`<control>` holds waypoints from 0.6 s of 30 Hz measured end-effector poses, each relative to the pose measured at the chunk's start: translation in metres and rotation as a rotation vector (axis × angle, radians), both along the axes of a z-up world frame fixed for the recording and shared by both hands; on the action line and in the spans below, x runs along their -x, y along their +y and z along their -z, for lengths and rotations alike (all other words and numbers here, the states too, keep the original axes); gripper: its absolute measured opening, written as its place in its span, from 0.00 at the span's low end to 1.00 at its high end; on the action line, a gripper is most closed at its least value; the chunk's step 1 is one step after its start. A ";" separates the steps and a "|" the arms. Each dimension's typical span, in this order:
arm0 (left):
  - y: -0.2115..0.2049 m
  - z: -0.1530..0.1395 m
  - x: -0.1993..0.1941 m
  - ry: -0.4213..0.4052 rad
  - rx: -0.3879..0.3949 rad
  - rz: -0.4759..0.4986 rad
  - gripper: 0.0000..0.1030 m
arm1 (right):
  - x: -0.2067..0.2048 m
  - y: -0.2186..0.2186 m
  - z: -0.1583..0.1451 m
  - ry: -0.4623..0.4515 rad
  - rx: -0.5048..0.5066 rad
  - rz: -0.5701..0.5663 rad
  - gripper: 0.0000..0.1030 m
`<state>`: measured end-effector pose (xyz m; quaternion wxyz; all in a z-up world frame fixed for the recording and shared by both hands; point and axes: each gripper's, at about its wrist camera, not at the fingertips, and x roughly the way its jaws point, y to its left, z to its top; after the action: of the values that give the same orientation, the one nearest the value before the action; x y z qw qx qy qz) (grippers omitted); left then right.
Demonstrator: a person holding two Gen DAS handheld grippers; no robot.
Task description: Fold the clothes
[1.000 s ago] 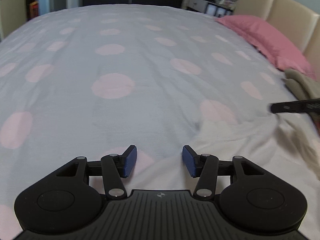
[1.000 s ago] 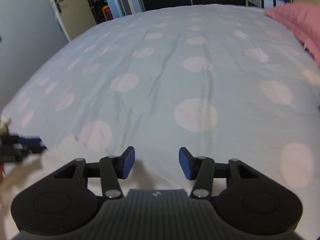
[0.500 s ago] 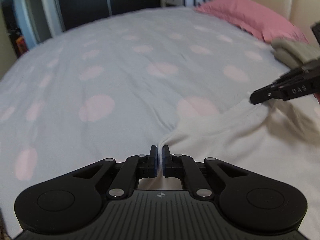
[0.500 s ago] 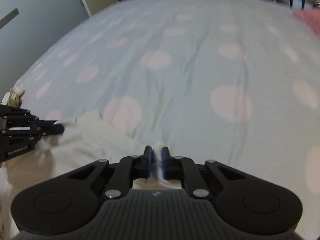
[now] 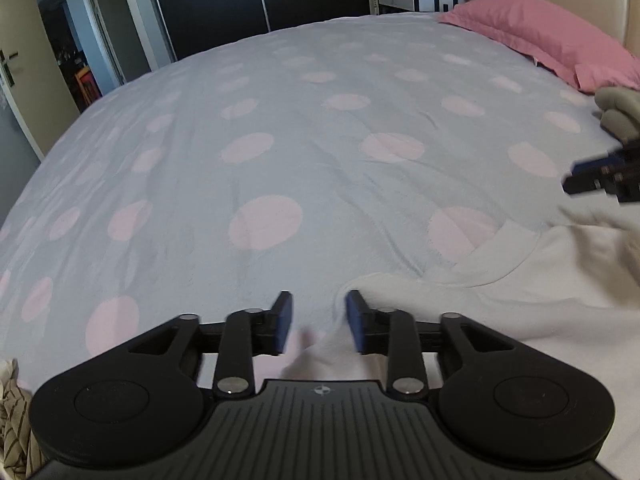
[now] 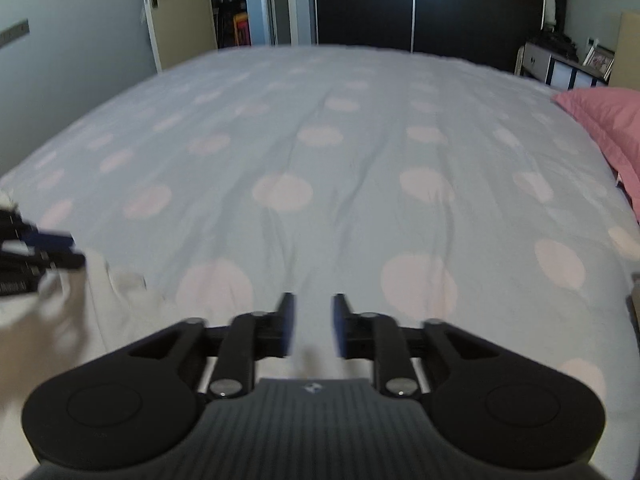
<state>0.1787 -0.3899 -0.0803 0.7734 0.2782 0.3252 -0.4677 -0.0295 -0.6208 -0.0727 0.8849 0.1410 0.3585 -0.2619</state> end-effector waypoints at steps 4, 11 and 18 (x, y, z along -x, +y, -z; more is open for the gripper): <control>0.020 -0.005 -0.017 0.048 0.005 -0.041 0.50 | 0.024 -0.013 0.007 0.020 -0.065 0.050 0.33; 0.043 0.016 -0.034 0.149 -0.097 -0.043 0.50 | 0.039 -0.028 0.021 -0.083 -0.240 0.120 0.33; 0.057 0.023 -0.041 0.188 -0.148 -0.006 0.50 | -0.013 -0.005 0.035 -0.117 -0.324 0.040 0.39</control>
<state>0.2199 -0.3328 -0.1038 0.7182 0.2884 0.4309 -0.4640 -0.0164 -0.6259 -0.1077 0.8645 0.3040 0.3410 -0.2094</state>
